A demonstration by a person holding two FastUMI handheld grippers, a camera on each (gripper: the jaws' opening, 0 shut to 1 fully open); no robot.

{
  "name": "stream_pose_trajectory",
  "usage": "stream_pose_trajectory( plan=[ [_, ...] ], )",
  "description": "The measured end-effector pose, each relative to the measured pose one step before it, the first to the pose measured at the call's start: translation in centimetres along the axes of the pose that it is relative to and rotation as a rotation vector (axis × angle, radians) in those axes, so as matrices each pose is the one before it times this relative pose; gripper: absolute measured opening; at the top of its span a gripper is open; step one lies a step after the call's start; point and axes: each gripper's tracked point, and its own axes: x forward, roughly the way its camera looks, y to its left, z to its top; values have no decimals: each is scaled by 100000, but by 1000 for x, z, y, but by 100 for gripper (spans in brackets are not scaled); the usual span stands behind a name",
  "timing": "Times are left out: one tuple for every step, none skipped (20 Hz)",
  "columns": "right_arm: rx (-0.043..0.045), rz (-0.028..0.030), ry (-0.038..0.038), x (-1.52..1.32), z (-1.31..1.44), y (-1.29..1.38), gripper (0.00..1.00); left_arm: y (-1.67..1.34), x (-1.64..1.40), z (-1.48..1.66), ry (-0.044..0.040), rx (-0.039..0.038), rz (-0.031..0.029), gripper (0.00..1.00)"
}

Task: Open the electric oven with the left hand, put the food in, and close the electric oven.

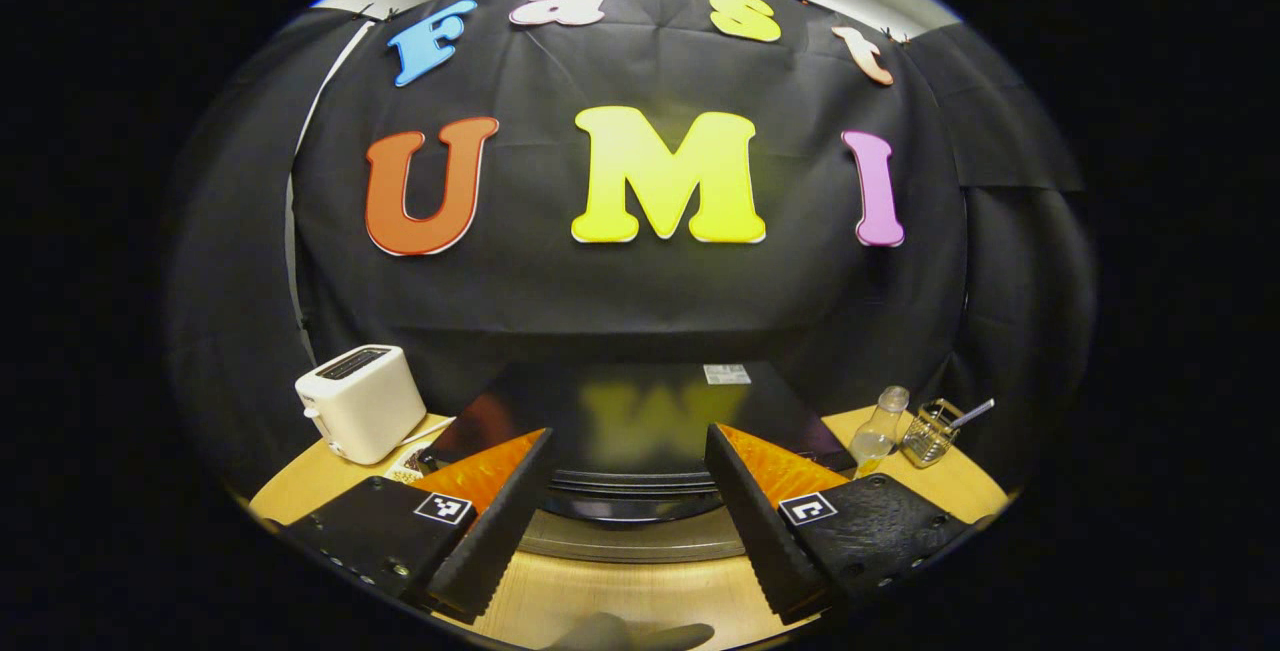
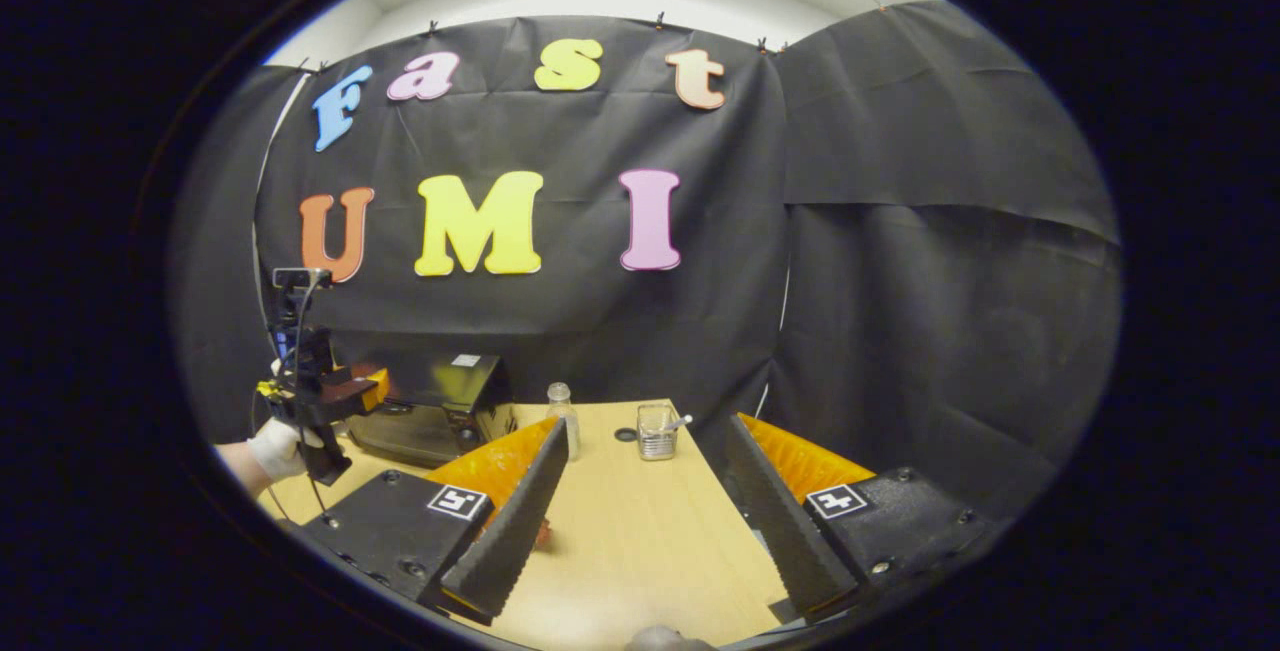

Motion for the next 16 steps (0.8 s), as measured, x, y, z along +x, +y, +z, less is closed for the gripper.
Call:
stream_pose_trajectory(
  plan=[
    [-184, -251, 385, 100, -95, -18, 96, -252, 379, -967, 2753, -400, -1159, 96],
    [-240, -269, 148, 189, -72, -5, 100, -84, 322, -696, 1912, 228, -726, 96],
    [-289, -207, 144, 123, -1, 41, 100, 149, 276, -732, 2380, 882, 473, 95],
    [-9, 105, 107, 52, -39, 69, 96, 488, 316, 311, -1603, 2612, 1581, 96],
    [494, 351, -144, 48, 76, 120, 97, -53, 45, -148, 843, 1382, -563, 96],
    [317, 234, -162, 50, -50, 61, 97, -60, -61, -9, -1636, 175, -288, 96],
    [159, 2, 168, 44, -77, 51, 97, 50, 68, -143, 606, 679, -202, 96],
    [343, 141, 448, -1, -169, 14, 100, 204, -47, 74, -581, -453, -584, 96],
    [569, 633, 383, -70, -94, 170, 100, -124, 96, -81, -54, -1439, -1676, 96],
    [549, 931, 838, -64, -259, 246, 100, -207, 1, 174, -997, -1907, -1338, 96],
    [413, 632, 713, 5, -127, 126, 100, -111, -4, 20, -300, -1286, -660, 98],
    [506, -54, 316, 11, -102, -84, 100, 62, -2, -50, -231, 61, -62, 98],
    [397, 220, 292, -8, 20, -31, 100, 253, -37, -11, 119, 1164, 1752, 98],
    [350, 451, 253, -67, -176, 177, 100, 206, 132, -274, 767, 1928, 1295, 97],
    [163, 397, 78, -24, 20, 86, 100, 100, -221, 332, -1231, 318, 1142, 98],
    [-100, 495, -247, -126, 64, 109, 97, -36, 145, -176, 594, 189, 1155, 98]
  ],
)
